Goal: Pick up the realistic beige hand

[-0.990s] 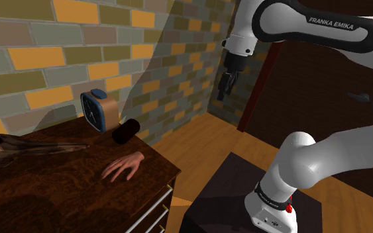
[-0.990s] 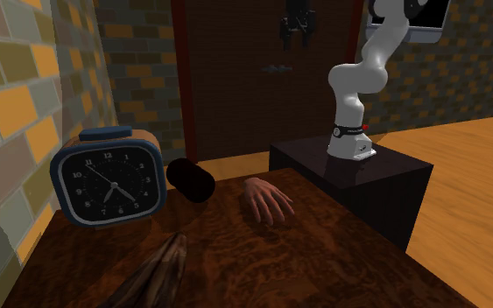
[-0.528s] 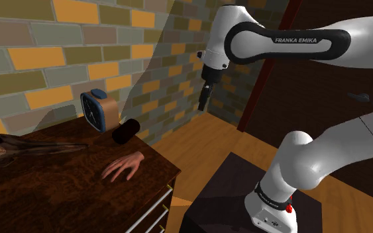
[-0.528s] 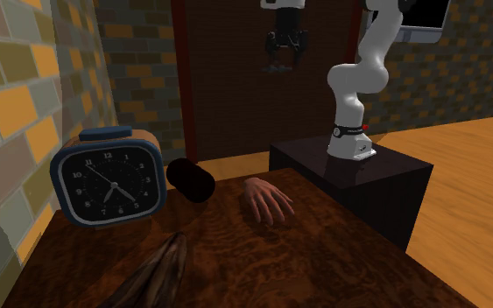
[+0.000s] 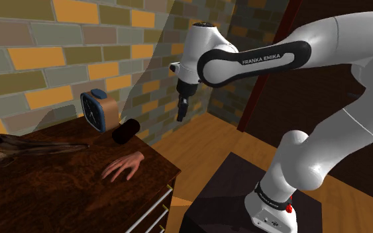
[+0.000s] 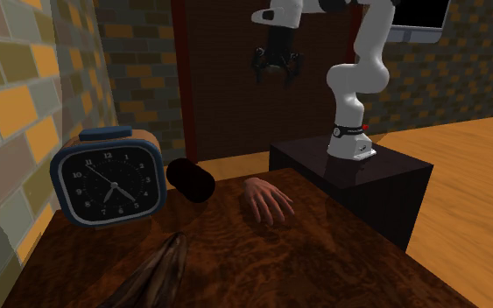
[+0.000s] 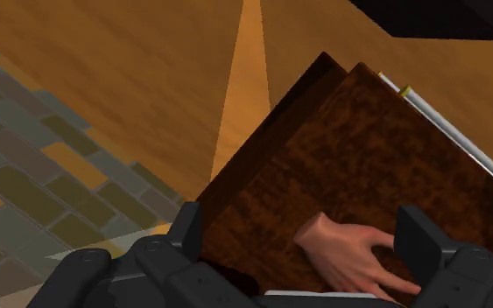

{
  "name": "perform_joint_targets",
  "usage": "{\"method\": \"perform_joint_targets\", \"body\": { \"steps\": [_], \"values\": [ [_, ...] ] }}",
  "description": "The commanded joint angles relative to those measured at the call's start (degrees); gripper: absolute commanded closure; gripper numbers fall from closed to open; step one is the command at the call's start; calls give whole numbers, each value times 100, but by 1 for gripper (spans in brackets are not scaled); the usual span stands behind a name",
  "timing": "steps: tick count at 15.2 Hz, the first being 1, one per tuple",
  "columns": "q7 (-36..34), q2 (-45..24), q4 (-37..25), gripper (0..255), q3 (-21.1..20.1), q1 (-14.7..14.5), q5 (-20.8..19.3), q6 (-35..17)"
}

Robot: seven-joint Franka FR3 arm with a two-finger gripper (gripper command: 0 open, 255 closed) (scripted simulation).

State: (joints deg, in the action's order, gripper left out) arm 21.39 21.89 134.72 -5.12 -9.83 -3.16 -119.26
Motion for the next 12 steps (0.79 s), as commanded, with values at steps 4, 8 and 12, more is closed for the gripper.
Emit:
{"method": "perform_joint_targets", "body": {
  "steps": [4, 8, 12],
  "values": [
    [444, -840, -107, 0, -214, -194, -339, -963],
    [682, -1509, -287, 0, -407, -326, -720, -1609],
    [813, -2186, -519, 0, -584, -456, -1242, -2184]
  ]
}}
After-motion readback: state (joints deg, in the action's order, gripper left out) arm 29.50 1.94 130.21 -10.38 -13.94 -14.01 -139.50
